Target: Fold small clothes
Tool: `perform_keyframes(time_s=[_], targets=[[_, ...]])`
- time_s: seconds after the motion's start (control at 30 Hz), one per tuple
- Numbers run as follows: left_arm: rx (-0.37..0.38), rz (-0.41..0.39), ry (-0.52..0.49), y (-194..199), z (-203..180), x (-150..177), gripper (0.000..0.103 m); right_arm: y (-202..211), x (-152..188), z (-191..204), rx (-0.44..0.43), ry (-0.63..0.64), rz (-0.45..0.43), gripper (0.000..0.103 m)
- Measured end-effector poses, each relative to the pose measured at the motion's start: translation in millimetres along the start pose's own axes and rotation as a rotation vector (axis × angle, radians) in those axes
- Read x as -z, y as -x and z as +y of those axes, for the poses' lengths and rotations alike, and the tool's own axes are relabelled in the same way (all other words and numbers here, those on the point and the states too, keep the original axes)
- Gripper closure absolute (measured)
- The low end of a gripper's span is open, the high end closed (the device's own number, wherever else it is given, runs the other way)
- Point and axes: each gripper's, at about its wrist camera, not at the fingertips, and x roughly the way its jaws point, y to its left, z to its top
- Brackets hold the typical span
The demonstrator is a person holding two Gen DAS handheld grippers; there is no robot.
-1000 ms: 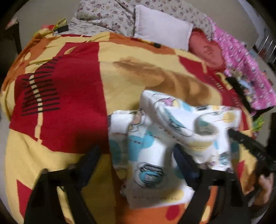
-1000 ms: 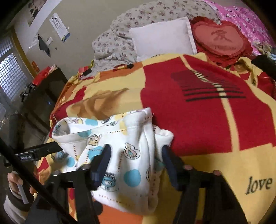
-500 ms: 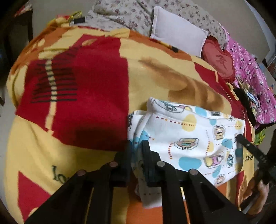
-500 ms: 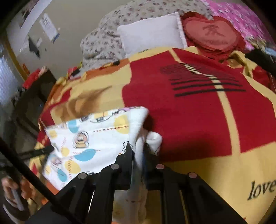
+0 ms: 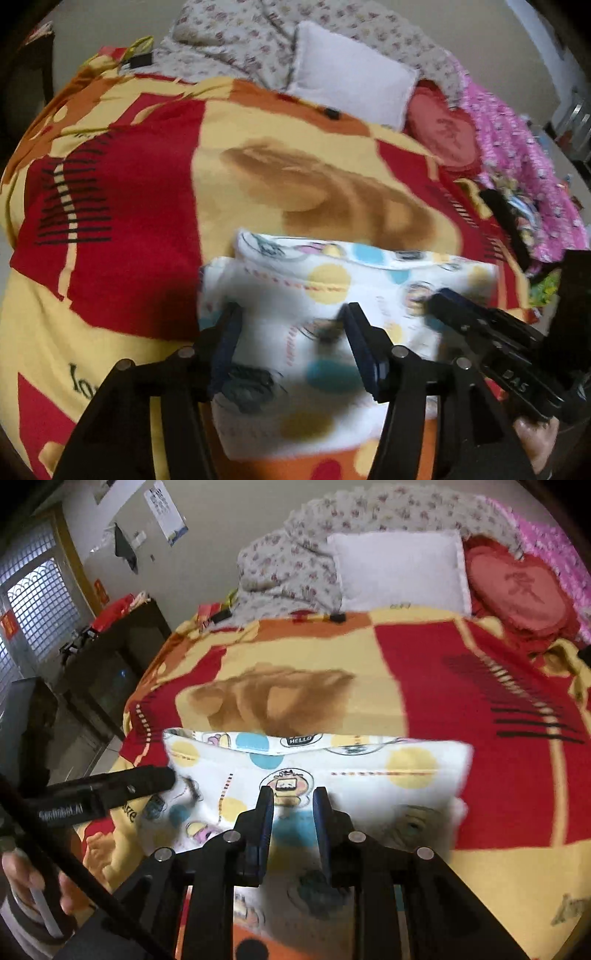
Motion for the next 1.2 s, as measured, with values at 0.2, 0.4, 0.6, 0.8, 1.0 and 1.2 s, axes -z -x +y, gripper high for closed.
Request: perform_keyframes(time_s=[0.2,0.4,0.6,0.8,1.0,1.2], targets=[[-0.013,0.024,0.024,-18.1,12.1,-5.5,0.046,-21.4,-0.8,-21.2,-0.011,-0.065,0.023,0.082],[0.008,0.001,0.029,6.5,20.3,3.8,0.044,16.4,7.2,-12.5,-0.045,-0.051,0.016,0.068],[0.042,0.025,0.046,10.3,23.4,30.2,0.037,44.6,44.3,11.8,-0.021,0.053,0.035,0.06],[0.045,0.044,0.073,3.6,25.2,47.8,0.032,16.7,63.6,8.6,0.064,0.092,0.089,0.06],[0.05,0.01,0.103,22.1,32.3,47.7,0.029,36.3,38.5,21.0,0.038,0.106,0.029,0.06],[-0.006,0.007,0.071,22.8,22.1,46.5,0.027,14.7,15.5,28.0,0.097,0.133,0.021,0.06]])
